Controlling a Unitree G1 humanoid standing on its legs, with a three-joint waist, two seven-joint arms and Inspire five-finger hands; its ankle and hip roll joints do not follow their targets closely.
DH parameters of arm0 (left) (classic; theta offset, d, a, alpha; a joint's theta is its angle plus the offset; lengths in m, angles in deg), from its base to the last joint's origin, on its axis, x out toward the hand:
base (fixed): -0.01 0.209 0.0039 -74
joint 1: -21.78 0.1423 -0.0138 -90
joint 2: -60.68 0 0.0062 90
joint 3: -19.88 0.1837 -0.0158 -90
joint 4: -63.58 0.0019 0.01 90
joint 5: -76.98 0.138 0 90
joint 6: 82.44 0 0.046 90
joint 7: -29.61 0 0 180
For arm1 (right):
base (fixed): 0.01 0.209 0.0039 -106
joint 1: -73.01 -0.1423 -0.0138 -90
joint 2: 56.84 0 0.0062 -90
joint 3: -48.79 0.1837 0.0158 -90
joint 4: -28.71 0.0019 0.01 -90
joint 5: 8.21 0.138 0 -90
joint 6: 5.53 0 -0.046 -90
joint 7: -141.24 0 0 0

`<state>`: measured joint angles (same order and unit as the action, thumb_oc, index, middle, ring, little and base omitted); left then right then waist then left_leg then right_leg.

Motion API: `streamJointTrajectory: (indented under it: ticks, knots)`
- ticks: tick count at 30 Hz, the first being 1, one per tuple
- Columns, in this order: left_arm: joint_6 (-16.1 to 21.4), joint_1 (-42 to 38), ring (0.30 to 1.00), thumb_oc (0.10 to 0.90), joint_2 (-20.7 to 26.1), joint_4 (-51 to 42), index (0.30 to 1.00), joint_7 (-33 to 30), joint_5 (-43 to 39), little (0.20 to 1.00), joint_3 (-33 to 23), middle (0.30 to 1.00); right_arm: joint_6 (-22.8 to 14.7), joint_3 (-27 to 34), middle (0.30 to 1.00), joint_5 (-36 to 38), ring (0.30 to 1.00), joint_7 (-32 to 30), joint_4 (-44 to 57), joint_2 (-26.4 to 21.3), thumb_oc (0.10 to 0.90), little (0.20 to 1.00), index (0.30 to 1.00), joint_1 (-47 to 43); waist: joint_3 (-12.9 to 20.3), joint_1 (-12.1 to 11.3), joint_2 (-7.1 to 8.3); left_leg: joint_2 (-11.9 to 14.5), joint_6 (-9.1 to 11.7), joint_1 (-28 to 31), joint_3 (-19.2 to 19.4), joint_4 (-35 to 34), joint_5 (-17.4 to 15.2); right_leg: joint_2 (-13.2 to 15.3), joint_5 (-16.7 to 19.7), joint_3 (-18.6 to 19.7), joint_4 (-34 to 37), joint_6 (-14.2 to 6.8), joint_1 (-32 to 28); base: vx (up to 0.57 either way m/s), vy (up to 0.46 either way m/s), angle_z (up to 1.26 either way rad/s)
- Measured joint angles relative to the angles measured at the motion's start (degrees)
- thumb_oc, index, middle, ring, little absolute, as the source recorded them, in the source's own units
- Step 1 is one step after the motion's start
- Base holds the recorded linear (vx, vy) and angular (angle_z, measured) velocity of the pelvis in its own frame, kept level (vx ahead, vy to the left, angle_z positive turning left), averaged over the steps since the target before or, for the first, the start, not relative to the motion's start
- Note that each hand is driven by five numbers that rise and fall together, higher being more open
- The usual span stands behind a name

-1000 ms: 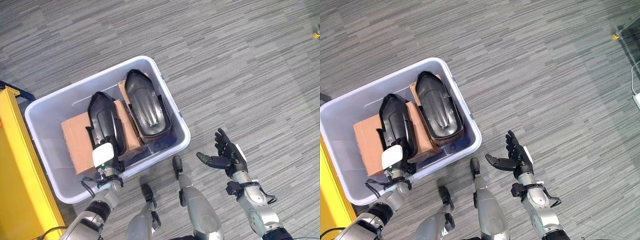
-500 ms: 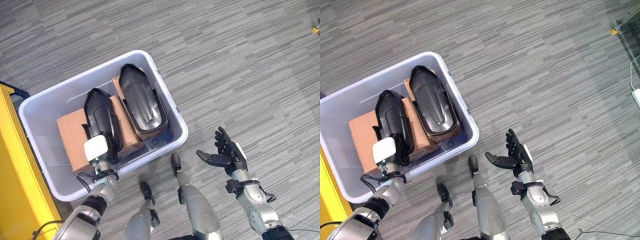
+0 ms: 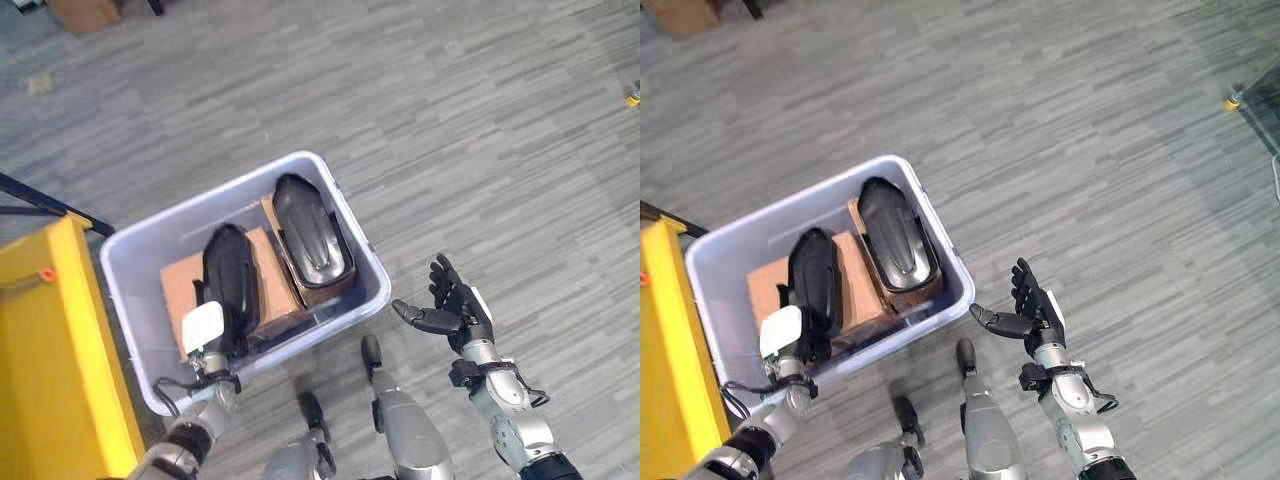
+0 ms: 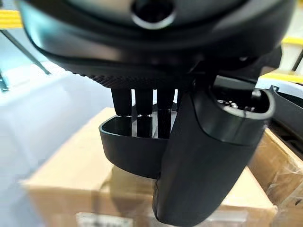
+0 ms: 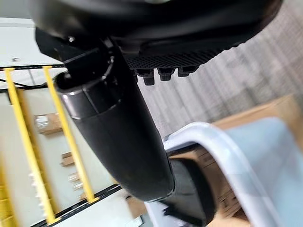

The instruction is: Move parts from the plastic box to the shelf.

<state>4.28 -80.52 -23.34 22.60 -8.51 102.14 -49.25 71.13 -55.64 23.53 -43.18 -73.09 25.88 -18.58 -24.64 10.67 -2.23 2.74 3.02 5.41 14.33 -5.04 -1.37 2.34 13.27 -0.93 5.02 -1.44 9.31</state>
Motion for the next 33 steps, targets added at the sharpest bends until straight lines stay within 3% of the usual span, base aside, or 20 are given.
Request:
streamJointTrajectory:
  ticks: [1, 2, 6, 8, 12, 19, 28, 33]
  knots:
    - [0.06, 2.39, 0.300, 0.400, -1.15, 0.01, 0.300, -0.09, 0.00, 0.300, -0.13, 0.300, 0.00, -0.01, 1.000, -0.01, 1.000, -0.01, 0.01, 0.06, 0.900, 1.000, 1.000, 0.22, 2.38, -0.10, -0.43, 0.07, 0.00, 0.12, -0.04, 0.00, 0.00, -0.01, -0.13, -0.18, -0.01, 0.05, -0.15, 0.09, 0.063, 0.04]
    - [0.06, 2.39, 0.300, 0.400, -1.15, 0.01, 0.300, -0.09, 0.00, 0.300, -0.13, 0.300, 0.00, -0.01, 1.000, -0.01, 1.000, -0.01, 0.01, 0.06, 0.900, 1.000, 1.000, 0.22, 2.38, -0.10, -0.43, 0.07, 0.00, 0.12, -0.04, 0.00, 0.00, -0.01, -0.13, -0.18, -0.01, 0.05, -0.15, 0.08, 0.058, 0.05]
    - [1.27, 7.60, 0.300, 0.400, -1.94, -0.07, 0.300, -1.98, -0.12, 0.300, -0.95, 0.300, -0.20, 2.86, 1.000, 0.03, 1.000, -3.95, 0.14, 0.41, 0.900, 1.000, 1.000, 2.32, 7.28, -1.52, 0.70, 0.13, -0.07, 1.66, -0.52, -0.02, -0.10, 0.05, -0.97, -0.67, 0.00, -0.52, -1.96, 0.03, 0.070, 0.08]
    - [1.23, 13.90, 0.300, 0.400, -1.80, -6.11, 0.300, -2.52, -0.18, 0.300, -5.67, 0.300, -0.20, 7.23, 1.000, 0.02, 1.000, -5.42, 0.25, 0.55, 0.900, 1.000, 1.000, 4.75, 10.58, -2.25, 1.45, -0.02, -0.79, 3.32, -0.82, -0.02, -0.56, 0.37, -1.14, -1.03, 0.01, -0.59, -4.09, 0.00, 0.153, 0.08]
    - [1.35, 16.75, 0.300, 0.400, 0.97, -11.92, 0.300, -3.75, -0.12, 0.300, -8.56, 0.300, -0.22, 9.27, 1.000, 0.00, 1.000, -5.63, 0.33, 0.72, 0.900, 1.000, 1.000, 7.04, 14.28, -3.14, 1.93, -0.30, -1.04, 3.72, -1.02, -0.03, -0.48, 0.77, -1.21, -1.16, 0.03, -0.70, -4.61, -0.01, 0.080, 0.05]
    - [2.35, 19.34, 0.300, 0.400, 3.20, -21.01, 0.300, -4.14, -0.08, 0.300, -13.24, 0.300, 0.49, 10.27, 1.000, 0.10, 1.000, -4.86, 0.32, 2.06, 0.900, 1.000, 1.000, 8.52, 15.41, -3.41, 2.65, -0.95, -1.53, 4.10, -1.95, -0.03, -0.10, 1.50, -0.78, -1.60, 0.02, -1.29, -5.34, -0.01, 0.053, 0.06]
    - [8.53, 21.62, 0.300, 0.400, 4.36, -36.44, 0.300, -4.81, 0.12, 0.300, -20.96, 0.300, 1.83, 11.20, 1.000, 0.53, 1.000, -2.47, 5.51, 2.84, 0.900, 1.000, 1.000, 9.85, 16.02, -5.45, 3.76, -1.10, -1.63, 4.53, -2.29, -0.03, -0.11, 1.80, -0.88, -2.05, 0.02, -1.38, -6.00, -0.04, 0.056, 0.02]
    - [12.65, 21.66, 0.300, 0.400, 4.97, -42.66, 0.300, -4.81, 1.13, 0.300, -21.23, 0.300, 3.50, 11.13, 1.000, 0.54, 1.000, -1.20, 5.52, 2.87, 0.900, 1.000, 1.000, 10.09, 16.06, -6.17, 3.70, -1.21, -1.53, 4.62, -3.51, -0.02, 0.03, 2.11, -1.12, -2.91, 0.01, -1.70, -6.52, -0.03, 0.054, 0.11]
